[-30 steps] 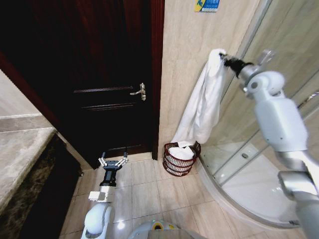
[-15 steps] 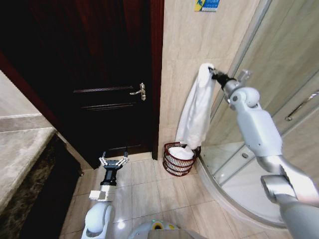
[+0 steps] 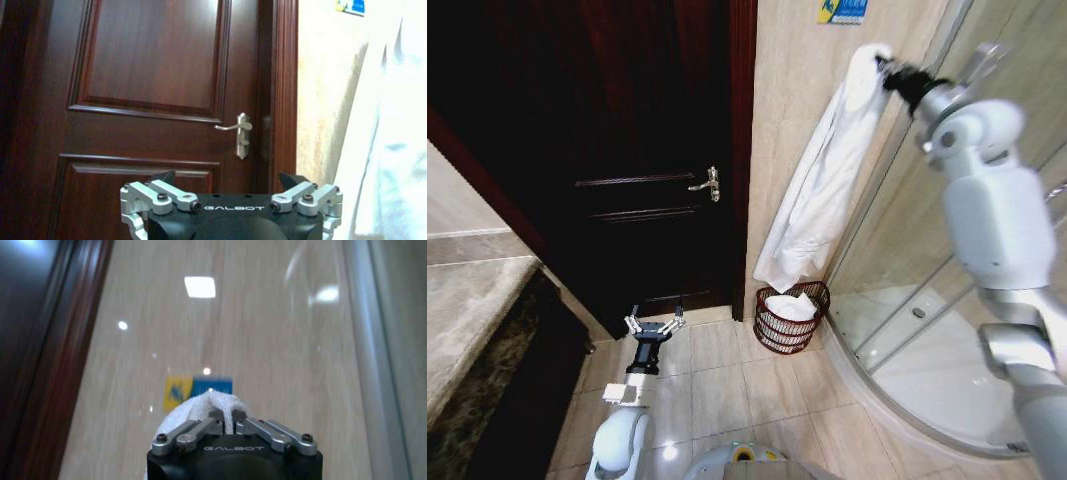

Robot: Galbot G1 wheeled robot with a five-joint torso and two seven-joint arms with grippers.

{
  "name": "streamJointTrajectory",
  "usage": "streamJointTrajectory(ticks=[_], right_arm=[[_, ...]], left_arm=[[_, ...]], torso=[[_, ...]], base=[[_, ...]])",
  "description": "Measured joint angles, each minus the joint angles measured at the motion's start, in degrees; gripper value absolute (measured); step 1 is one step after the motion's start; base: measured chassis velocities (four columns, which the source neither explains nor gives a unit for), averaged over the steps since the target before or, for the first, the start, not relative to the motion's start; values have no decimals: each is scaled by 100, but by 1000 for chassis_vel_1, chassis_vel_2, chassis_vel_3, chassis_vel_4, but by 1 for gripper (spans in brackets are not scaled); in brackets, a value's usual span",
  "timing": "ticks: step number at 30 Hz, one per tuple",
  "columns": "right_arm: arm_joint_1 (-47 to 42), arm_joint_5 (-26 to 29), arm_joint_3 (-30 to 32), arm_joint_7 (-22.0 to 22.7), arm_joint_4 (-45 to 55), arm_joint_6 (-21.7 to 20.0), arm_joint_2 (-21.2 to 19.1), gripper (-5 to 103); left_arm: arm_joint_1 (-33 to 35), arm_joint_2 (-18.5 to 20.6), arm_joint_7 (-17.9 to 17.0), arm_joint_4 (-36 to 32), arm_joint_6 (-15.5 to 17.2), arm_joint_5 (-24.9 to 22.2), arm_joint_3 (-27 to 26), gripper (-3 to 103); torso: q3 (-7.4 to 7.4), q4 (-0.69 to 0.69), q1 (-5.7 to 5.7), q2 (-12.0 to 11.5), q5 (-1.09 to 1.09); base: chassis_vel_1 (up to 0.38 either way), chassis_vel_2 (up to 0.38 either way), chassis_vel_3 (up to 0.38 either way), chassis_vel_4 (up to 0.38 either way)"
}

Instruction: Discard the used towel into the hamper.

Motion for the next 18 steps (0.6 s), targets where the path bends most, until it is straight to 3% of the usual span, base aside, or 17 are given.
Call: streamJointTrajectory(ticks=[8,18], right_arm=[[346,141,-304,40,-225,-27,37,5],[-954,-231,114,-202,-182,203,227,5]], left_arm=[[90,-22,-3,-99,69,103,92,100],[77,-66,-10,-57,78,210,134,100]], torso=[[1,3,1,-1,0],[1,1,1,-1,1]], base=[[0,0,0,0],[0,0,0,0]])
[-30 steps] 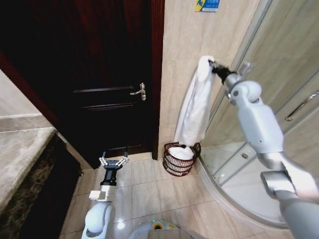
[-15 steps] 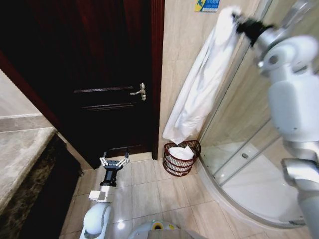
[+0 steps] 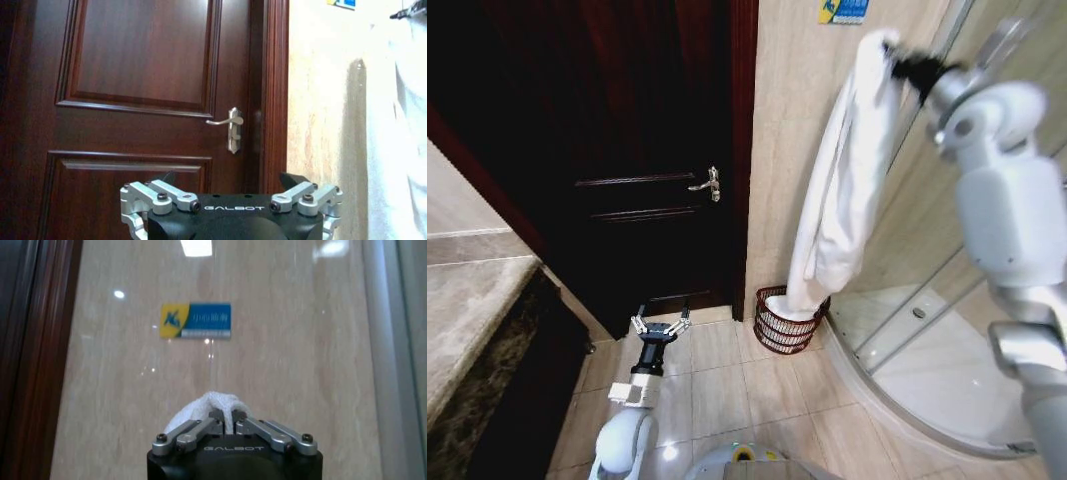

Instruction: Discard the used towel into the hamper.

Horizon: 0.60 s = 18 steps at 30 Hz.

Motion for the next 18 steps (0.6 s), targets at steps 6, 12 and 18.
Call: streamJointTrajectory(ticks=[6,12,18], right_arm=[[-197,-136,48,-79,-7,28,149,5],[-719,-323,292,-175,175,29,167,5],[-1409,-364,593,-199,377,29,254,5]], left_arm=[[-25,-9,-1,46,-24,2,-20,100],[-36,-3,-4,95,-45,-19,-44,100],[-98,-14,-1,194,-87,-8,-8,100]], torso=[[-1,2,0,0,-6],[0,1,0,0,2],[-1,0,0,0,-1]], base=[[0,0,0,0],[0,0,0,0],[0,0,0,0]])
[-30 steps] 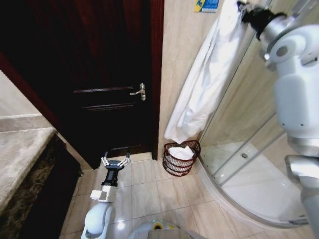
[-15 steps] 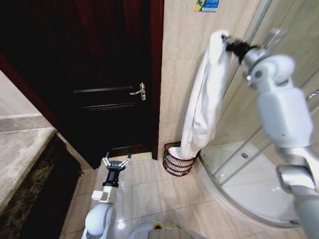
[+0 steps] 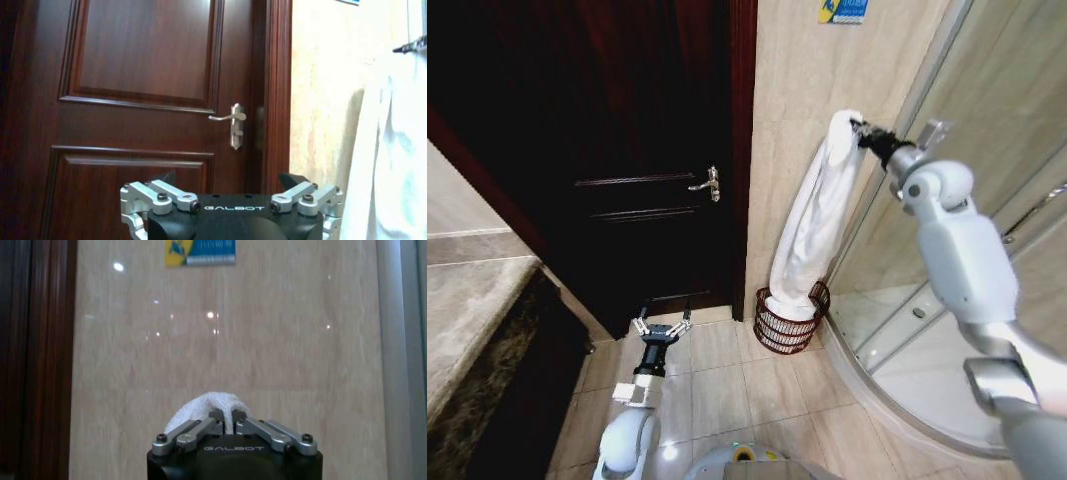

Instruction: Discard the used towel into the hamper.

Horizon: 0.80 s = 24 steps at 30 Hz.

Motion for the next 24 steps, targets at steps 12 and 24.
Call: streamJointTrajectory(ticks=[12,24], right_arm=[[-347,-500,-399,-215,-819,448,650,5],[-474,-1039,-344,-155,-1476,896,1114,5]], left_arm=[[-17,-46,3,3,-47,-7,-9,100],[-55,-69,7,16,-42,-17,34,100]], torso=[[0,2,0,0,-2],[1,1,0,0,1]], base=[[0,0,0,0],[0,0,0,0]])
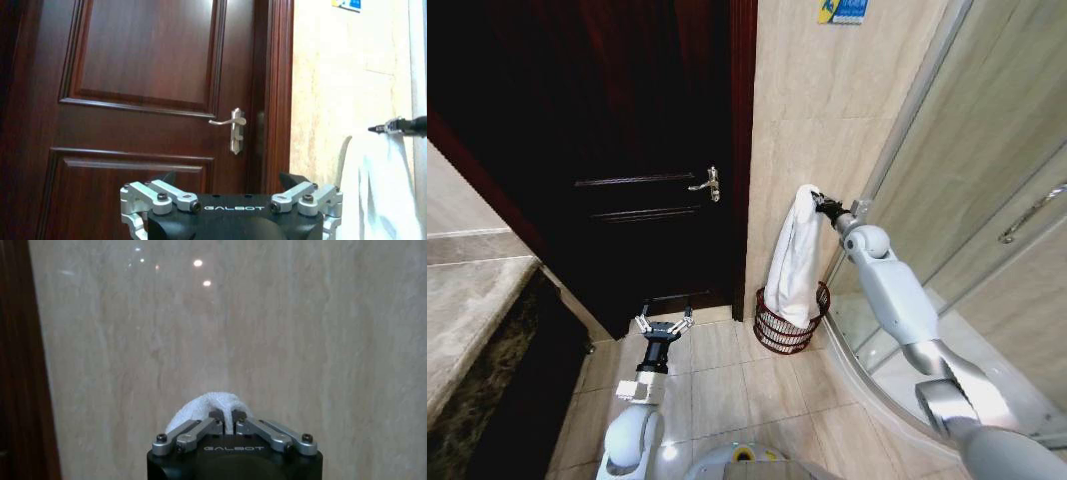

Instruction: Discard the used towel into the hamper.

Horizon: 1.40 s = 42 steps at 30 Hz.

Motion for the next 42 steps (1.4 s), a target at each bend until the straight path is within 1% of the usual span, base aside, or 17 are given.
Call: streamJointTrajectory(ticks=[4,7,8,10,13,14,16,18,19,24,27,32,34,36,38,39,42], right_arm=[[545,-3,-90,80,-339,178,-78,5],[624,1,-126,88,-403,184,-88,5],[612,-14,-165,93,-430,200,-88,5],[532,-41,-166,95,-419,213,-79,5],[186,-98,-124,93,-310,214,-34,5],[-9,-176,-86,79,-315,251,24,5],[-99,-232,-61,64,-343,296,64,5],[-307,-374,13,10,-408,384,142,5],[-405,-432,43,-14,-429,402,176,5],[-773,-501,189,-86,-504,410,287,5],[-1040,-476,281,-217,-638,321,441,5],[-1153,-434,322,-301,-791,153,630,5],[-1231,-567,362,-396,-1057,40,815,5],[-1252,-645,392,-438,-1154,34,874,5],[-1302,-974,518,-554,-1445,69,1057,5],[-1322,-1049,552,-602,-1505,91,1100,3],[-1331,-1084,578,-606,-1519,140,1132,5]], left_arm=[[52,-34,9,41,-100,0,-8,100],[88,-52,11,51,-138,0,-15,100],[112,-62,13,73,-187,-1,-25,100],[123,-61,18,86,-210,-4,-33,100],[128,-47,19,94,-229,-16,-40,100],[116,-47,20,96,-232,-17,-38,100],[106,-46,21,98,-234,-17,-32,100],[91,-51,22,98,-236,-15,-8,100],[83,-54,22,98,-236,-12,3,100],[74,-57,25,97,-237,-9,16,100],[82,-72,27,106,-257,-11,20,100],[136,-90,30,91,-285,-15,5,100],[186,-80,33,48,-311,-45,-34,100],[201,-71,33,37,-317,-68,-47,100],[232,-59,32,19,-338,-106,-74,100],[243,-61,30,17,-345,-116,-75,100],[246,-72,24,17,-347,-122,-70,100]], torso=[[0,0,0,0,-4],[-1,0,0,0,-4],[0,1,0,0,0],[-1,1,0,0,-1],[-1,0,0,0,1],[0,0,0,0,3],[-1,0,0,0,2],[-1,1,0,0,-2],[0,0,0,0,1],[-1,0,0,0,-2],[-1,-1,0,0,-1],[-1,1,0,0,-4],[-1,1,0,0,0],[-1,1,0,0,0],[-1,1,0,0,0],[0,1,0,0,1],[0,0,0,0,-1]], base=[[0,0,0,0],[0,0,0,0],[0,0,0,0],[0,0,0,0],[0,0,0,0],[0,0,0,0],[0,0,0,0],[0,0,0,0],[0,0,0,0],[0,0,0,0],[0,0,0,0],[0,0,0,0],[0,0,0,0],[0,0,0,0],[0,0,0,0],[0,0,0,0],[0,0,0,0]])
